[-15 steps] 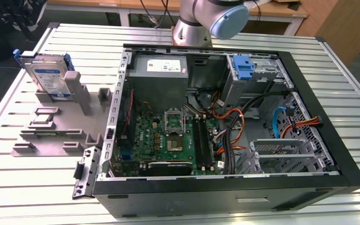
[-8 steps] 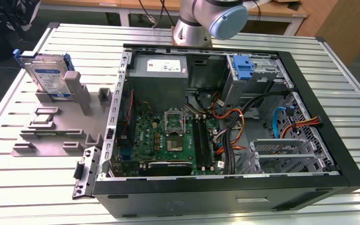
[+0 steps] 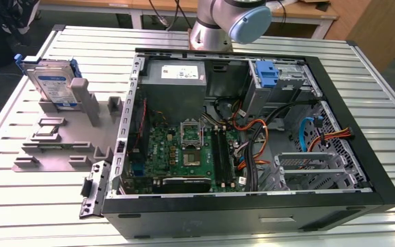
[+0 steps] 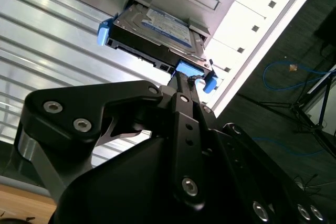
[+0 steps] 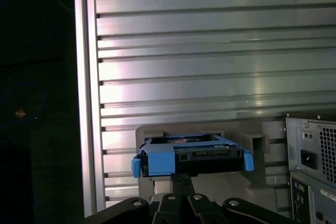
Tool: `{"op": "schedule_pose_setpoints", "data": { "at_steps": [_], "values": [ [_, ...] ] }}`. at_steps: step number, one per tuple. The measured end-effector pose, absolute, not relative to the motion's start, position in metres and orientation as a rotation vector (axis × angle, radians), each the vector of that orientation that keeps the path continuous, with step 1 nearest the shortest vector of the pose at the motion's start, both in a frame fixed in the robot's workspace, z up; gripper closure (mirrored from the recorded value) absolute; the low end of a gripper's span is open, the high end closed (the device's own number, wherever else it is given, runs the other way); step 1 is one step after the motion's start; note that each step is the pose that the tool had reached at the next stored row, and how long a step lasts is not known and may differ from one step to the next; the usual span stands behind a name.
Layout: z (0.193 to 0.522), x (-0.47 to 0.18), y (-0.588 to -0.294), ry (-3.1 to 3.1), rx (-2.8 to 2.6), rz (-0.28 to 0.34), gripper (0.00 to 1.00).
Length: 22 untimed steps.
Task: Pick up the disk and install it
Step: 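Pick up the disk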
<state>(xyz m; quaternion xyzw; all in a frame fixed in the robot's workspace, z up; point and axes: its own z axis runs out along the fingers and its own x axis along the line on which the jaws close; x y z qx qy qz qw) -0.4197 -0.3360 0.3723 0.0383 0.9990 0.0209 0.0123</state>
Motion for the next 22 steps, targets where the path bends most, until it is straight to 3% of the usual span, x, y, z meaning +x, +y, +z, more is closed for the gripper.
{"op": "schedule_pose_setpoints", "data": {
  "at_steps": [22],
  "values": [
    [0.3722, -0.4199, -0.336, 3.118, -0.061, 0.067, 0.9]
  ]
}}
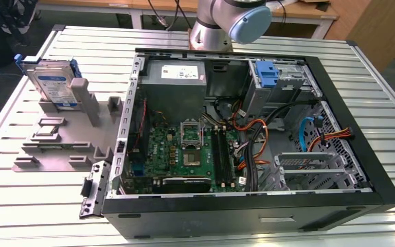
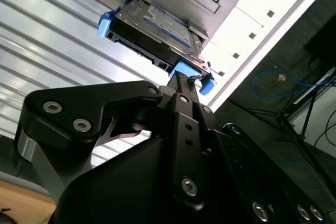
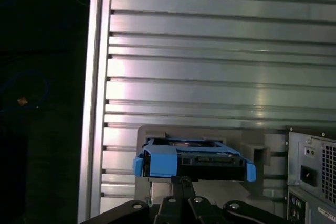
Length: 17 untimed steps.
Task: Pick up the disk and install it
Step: 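Pick up the disk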
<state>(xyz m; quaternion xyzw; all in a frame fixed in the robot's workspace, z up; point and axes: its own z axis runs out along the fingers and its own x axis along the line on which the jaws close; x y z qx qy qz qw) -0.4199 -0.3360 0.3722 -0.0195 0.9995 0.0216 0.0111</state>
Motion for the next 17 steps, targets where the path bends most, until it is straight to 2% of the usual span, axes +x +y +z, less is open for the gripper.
{"op": "schedule_pose_setpoints", "data": {
  "at_steps": [17],
  "values": [
    [0.3721, -0.4199, -0.336, 3.079, -0.536, 0.072, 0.9]
  ]
}}
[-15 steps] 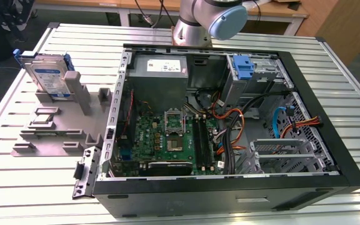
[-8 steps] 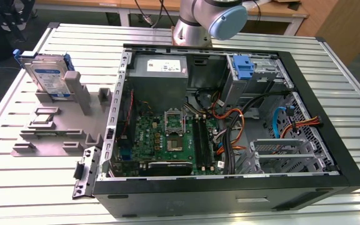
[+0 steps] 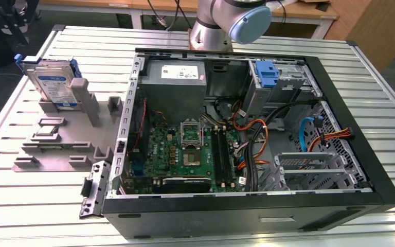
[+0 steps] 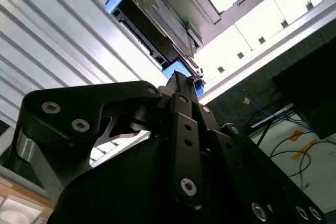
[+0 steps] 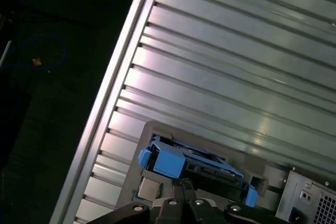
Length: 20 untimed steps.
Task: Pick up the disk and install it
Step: 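Pick up the disk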
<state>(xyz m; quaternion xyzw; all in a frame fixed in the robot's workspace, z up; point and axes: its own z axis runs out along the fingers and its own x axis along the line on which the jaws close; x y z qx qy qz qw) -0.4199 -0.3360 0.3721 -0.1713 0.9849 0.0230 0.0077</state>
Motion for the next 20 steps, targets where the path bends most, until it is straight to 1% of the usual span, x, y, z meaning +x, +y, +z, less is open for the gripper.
{"op": "schedule_pose_setpoints", "data": {
  "at_steps": [20],
  "values": [
    [0.372, -0.4199, -0.336, 3.04, -0.74, 0.073, 0.9]
  ]
}}
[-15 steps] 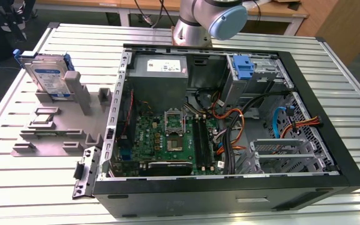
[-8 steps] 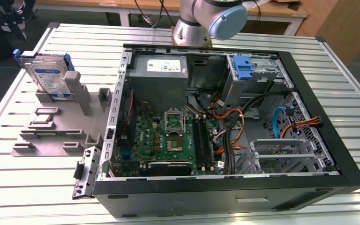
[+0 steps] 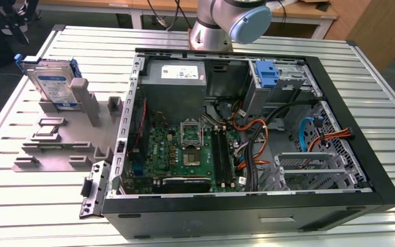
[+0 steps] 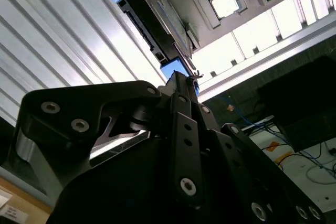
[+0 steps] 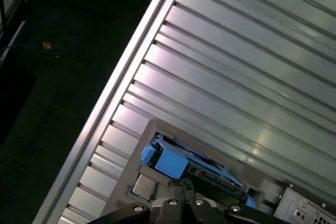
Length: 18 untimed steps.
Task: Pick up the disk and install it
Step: 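Pick up the disk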
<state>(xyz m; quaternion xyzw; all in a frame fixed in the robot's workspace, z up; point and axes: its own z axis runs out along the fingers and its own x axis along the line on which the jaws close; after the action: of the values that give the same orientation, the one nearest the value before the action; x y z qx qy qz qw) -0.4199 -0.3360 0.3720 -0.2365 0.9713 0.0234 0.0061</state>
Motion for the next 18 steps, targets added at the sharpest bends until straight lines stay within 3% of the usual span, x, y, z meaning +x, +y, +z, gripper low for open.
{"op": "schedule_pose_setpoints", "data": {
  "at_steps": [18],
  "values": [
    [0.3719, -0.4199, -0.336, 2.926, -1.124, 0.075, 0.9]
  ]
}}
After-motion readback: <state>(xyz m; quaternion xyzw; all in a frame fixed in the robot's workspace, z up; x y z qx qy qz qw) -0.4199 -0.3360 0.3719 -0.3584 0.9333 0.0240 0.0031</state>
